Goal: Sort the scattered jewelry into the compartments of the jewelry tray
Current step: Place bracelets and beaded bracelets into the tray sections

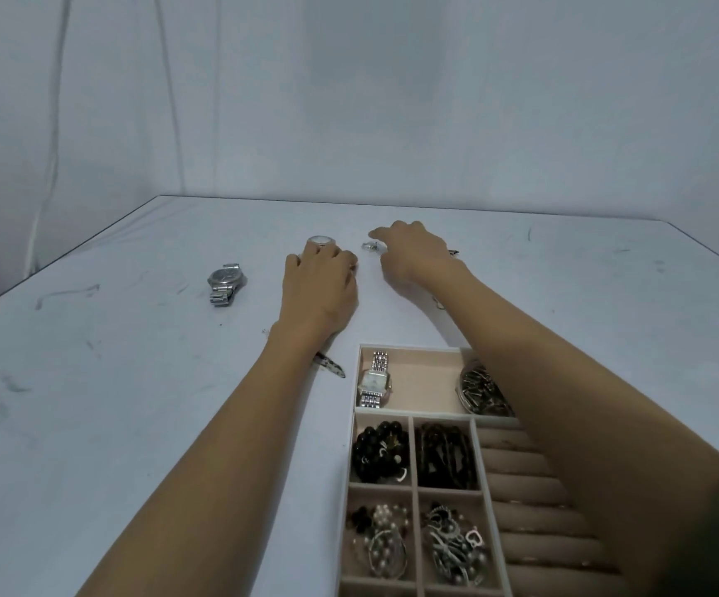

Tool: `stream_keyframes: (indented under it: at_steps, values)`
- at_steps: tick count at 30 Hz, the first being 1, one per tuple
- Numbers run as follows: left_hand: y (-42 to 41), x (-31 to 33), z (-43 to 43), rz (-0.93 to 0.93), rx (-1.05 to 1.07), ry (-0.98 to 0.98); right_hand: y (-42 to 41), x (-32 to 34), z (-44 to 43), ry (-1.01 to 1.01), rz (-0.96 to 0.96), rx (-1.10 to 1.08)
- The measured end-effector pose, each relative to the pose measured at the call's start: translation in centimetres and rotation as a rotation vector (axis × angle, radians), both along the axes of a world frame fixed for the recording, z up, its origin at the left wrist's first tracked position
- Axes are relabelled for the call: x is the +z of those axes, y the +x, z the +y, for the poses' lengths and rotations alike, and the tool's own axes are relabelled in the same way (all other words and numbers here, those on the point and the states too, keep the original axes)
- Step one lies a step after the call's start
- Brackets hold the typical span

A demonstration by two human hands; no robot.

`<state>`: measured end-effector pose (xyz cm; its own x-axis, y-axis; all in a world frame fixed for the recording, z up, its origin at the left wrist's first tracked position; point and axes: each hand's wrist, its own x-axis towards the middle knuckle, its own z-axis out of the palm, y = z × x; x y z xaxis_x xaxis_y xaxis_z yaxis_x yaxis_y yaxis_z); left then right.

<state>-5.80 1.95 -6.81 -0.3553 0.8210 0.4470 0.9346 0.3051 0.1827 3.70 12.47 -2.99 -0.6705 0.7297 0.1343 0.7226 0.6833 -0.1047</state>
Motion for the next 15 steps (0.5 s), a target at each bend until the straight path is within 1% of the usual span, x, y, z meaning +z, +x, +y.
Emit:
stream_keyframes:
  at_steps: [3, 5, 7, 11, 15]
  values:
    - [-0.2, -0.1, 0.1, -0.03, -0.021, 0.068, -0.7, -0.5, 0.0, 0.092, 0.055, 0.019]
    - [-0.4, -0.1, 0.0, -0.065, -0.031, 0.106, -0.9, -0.3, -0.2, 0.125, 0.108, 0.025]
    - [-0.4, 0.0, -0.2, -0.11, -0.028, 0.13, -0.9, -0.1, -0.6, 0.14, 0.122, 0.04]
    - [-0.2, 0.1, -0.5, -0.155, -0.05, 0.184, -0.3, 0.3, -1.4, 0.11, 0.123, 0.051]
    - [-0.1, 0.5, -1.2, -0.172, -0.034, 0.256, 1.1, 0.9, -2.6, 0.03, 0.213, 0.061]
